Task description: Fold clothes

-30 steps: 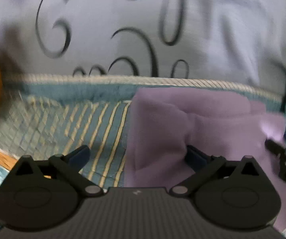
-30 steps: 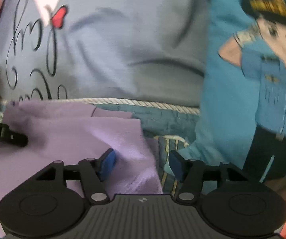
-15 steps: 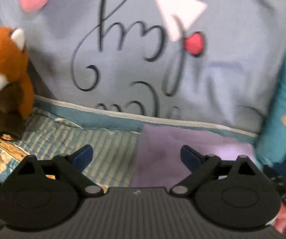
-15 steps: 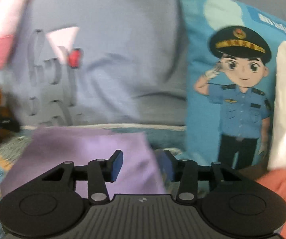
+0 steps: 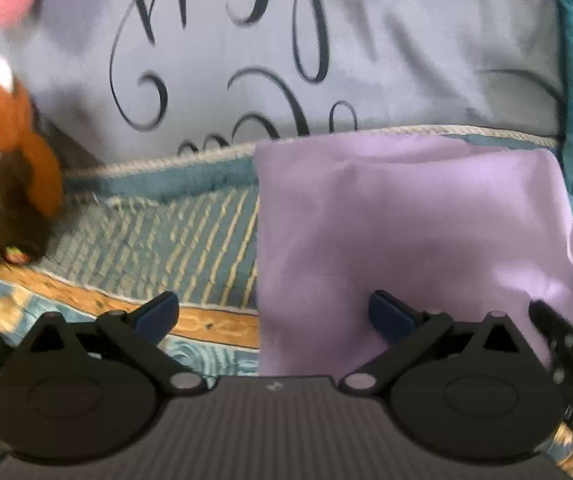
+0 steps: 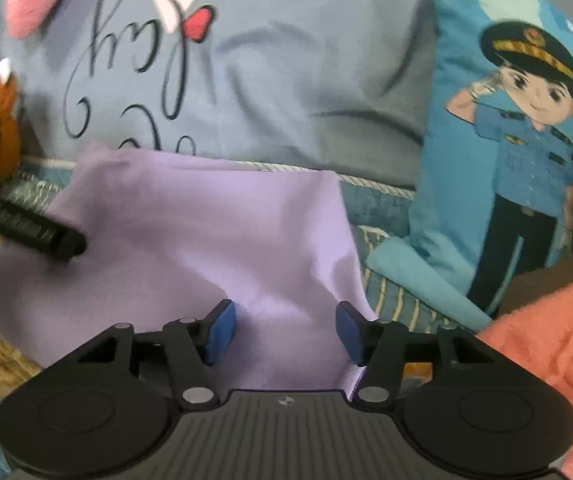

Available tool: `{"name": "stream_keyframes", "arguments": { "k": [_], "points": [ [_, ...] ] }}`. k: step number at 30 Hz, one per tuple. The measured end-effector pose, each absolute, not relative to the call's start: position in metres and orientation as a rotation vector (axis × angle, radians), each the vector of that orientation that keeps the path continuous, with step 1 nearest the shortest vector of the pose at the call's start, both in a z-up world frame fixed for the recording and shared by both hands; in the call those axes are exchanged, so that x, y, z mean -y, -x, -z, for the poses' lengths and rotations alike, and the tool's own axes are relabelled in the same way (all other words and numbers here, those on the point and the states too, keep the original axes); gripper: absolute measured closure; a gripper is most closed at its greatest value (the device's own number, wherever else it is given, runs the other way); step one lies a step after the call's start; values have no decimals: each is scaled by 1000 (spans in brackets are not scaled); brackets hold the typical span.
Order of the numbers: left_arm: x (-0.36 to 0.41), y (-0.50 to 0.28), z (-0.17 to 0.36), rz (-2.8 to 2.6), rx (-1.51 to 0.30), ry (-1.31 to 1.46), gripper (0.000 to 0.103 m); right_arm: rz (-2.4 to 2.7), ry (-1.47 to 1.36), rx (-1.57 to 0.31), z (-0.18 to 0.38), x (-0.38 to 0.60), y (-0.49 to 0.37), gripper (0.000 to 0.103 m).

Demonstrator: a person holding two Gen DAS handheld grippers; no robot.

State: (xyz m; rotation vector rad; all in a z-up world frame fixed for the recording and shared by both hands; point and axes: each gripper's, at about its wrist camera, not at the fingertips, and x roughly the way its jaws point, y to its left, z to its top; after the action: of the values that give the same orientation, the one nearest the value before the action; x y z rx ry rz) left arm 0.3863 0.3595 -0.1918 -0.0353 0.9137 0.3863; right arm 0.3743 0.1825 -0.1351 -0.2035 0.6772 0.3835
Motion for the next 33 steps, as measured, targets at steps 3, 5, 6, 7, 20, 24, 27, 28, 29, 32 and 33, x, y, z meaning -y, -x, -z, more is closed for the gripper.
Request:
{"name": "stream_keyframes", "arguments": {
  "k": [3,5,6,7,20,24,27,28,29,32,33],
  "points": [
    [-353,-365,173,-376,-900,37,1,-377,125,-696,111,-165,-362,35],
    [-349,-342,153,-343,-879,79,0,-374,89,-696,92,-147,-344,22],
    [-345,-328,143,-331,-861,97,0,-372,78,-685,83,-137,-332,20],
    [-338,-314,133,-321,-849,108,0,-370,68,-675,74,-127,-320,19],
    [-173,-120,33,-252,-767,66,0,-260,26,-573,-26,14,-117,0],
    [-123,-73,17,-227,-755,40,0,-222,28,-586,-33,40,-74,0],
    [-96,-44,6,-183,-747,65,0,-187,7,-593,-33,57,-52,0],
    [-88,-37,4,-168,-746,74,0,-177,3,-598,-32,62,-47,0],
    [-81,-30,3,-154,-745,82,0,-167,-1,-611,-31,67,-41,0],
    [-63,-18,-1,-125,-749,72,0,-154,-6,-639,-28,78,-32,0],
    [-58,-15,-2,-117,-750,65,0,-149,-8,-645,-27,81,-28,0]
  ]
}}
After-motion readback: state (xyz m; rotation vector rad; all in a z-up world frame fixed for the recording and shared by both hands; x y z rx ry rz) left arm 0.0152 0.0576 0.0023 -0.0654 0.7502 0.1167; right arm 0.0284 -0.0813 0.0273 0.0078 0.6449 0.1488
